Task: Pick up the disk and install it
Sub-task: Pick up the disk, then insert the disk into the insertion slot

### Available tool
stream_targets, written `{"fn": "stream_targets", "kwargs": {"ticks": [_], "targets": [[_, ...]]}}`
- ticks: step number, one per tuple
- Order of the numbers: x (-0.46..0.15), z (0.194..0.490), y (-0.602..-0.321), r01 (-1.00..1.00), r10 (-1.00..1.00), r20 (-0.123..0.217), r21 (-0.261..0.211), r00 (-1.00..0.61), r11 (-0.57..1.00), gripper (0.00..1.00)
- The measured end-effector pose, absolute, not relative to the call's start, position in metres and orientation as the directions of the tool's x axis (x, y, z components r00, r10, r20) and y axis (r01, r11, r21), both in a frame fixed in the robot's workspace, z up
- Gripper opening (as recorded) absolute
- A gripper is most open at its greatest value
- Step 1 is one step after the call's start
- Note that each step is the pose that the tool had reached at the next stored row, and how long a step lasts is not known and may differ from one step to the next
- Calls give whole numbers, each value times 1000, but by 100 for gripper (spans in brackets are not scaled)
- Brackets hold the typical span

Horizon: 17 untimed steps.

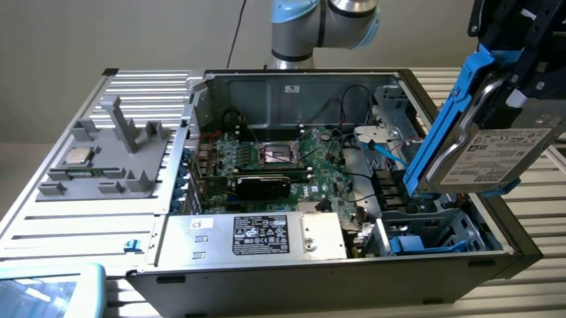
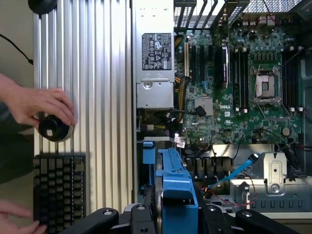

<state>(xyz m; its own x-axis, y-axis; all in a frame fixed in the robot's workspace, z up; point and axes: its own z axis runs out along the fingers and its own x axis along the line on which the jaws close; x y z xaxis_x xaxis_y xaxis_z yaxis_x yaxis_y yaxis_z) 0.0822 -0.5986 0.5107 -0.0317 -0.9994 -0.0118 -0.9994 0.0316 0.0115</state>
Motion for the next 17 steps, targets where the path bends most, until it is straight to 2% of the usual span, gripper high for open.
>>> {"fn": "stream_targets", "kwargs": {"ticks": [17], "targets": [[82,507,-599,-999,-999,-13,12,-32,32,37]]}}
